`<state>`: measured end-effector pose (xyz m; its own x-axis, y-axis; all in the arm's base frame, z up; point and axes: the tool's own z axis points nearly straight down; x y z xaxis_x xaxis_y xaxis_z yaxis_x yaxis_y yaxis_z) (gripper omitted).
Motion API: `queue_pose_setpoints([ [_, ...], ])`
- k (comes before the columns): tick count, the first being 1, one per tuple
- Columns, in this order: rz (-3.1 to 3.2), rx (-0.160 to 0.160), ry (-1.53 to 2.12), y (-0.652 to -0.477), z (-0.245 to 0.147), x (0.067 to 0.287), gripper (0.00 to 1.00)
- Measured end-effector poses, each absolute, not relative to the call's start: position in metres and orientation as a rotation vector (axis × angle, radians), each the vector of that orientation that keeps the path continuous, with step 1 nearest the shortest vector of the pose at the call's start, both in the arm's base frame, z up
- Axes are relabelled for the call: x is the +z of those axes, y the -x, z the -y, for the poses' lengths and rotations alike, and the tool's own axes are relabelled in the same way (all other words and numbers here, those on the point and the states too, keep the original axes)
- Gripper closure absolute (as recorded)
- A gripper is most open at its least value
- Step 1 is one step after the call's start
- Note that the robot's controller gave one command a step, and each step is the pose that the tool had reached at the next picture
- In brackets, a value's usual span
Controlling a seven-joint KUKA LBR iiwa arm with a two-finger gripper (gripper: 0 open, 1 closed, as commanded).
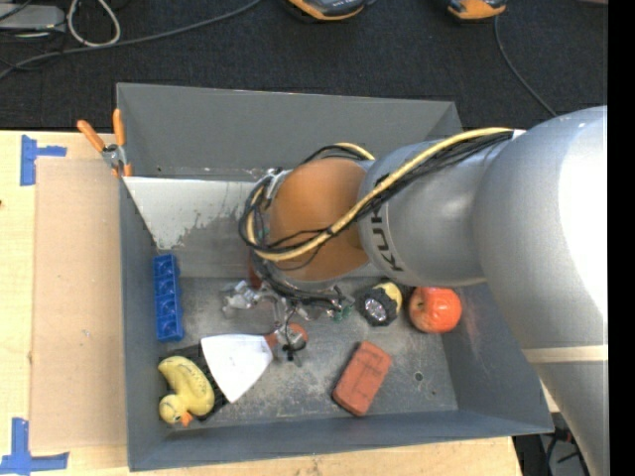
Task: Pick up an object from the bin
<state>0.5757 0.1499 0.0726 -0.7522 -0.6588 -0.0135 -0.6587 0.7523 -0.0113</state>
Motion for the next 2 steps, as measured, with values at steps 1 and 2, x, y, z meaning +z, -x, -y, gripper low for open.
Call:
queue_pose_setpoints([
  [1, -2.774, -0.008, 1.468, -0.586, -0.171, 0.076, 0.00],
  [2, -2.811, -0.023, 1.355, -0.577, -0.231, 0.075, 1.00],
])
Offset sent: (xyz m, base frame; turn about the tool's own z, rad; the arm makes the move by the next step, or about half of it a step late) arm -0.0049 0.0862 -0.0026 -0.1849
